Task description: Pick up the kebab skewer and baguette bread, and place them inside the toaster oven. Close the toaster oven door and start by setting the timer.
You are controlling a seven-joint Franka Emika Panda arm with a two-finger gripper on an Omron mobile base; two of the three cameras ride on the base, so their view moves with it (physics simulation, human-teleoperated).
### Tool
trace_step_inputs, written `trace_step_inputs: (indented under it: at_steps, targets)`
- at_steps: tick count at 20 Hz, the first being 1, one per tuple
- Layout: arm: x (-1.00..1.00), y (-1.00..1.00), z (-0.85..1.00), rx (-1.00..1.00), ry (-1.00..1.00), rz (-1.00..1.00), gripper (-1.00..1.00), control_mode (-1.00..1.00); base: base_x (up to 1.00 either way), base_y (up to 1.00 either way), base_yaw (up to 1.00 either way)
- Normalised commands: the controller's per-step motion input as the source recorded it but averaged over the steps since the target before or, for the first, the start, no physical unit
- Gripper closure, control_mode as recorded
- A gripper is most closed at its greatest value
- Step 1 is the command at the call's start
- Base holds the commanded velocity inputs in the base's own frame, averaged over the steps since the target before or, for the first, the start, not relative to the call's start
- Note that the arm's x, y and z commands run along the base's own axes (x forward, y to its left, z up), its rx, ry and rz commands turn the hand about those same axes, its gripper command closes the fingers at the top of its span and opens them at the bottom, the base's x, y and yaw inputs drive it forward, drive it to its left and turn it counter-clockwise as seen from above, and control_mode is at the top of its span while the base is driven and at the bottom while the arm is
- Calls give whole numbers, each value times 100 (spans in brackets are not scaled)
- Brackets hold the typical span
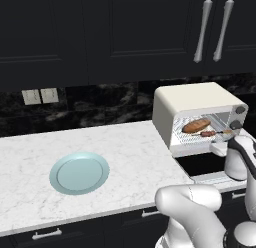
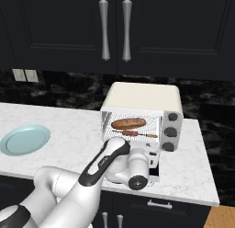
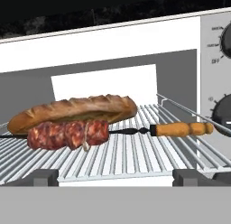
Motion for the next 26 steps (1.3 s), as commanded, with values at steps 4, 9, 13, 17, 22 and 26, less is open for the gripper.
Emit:
trace_step_inputs:
  at_steps: [4, 9, 13, 17, 22, 26]
  targets:
    - [21, 1, 0, 0, 0, 0, -100, -100, 0, 0, 0]
    - [24, 0, 0, 0, 0, 0, -100, -100, 0, 0, 0]
    - [24, 0, -2, 0, -1, 1, -100, -100, 0, 0, 0]
    - [31, 0, -3, 0, -1, 1, -100, -100, 0, 0, 0]
    - [29, 0, -2, 0, -2, 1, -100, -100, 0, 0, 0]
    - [30, 1, -4, 0, -1, 1, -100, -100, 0, 0, 0]
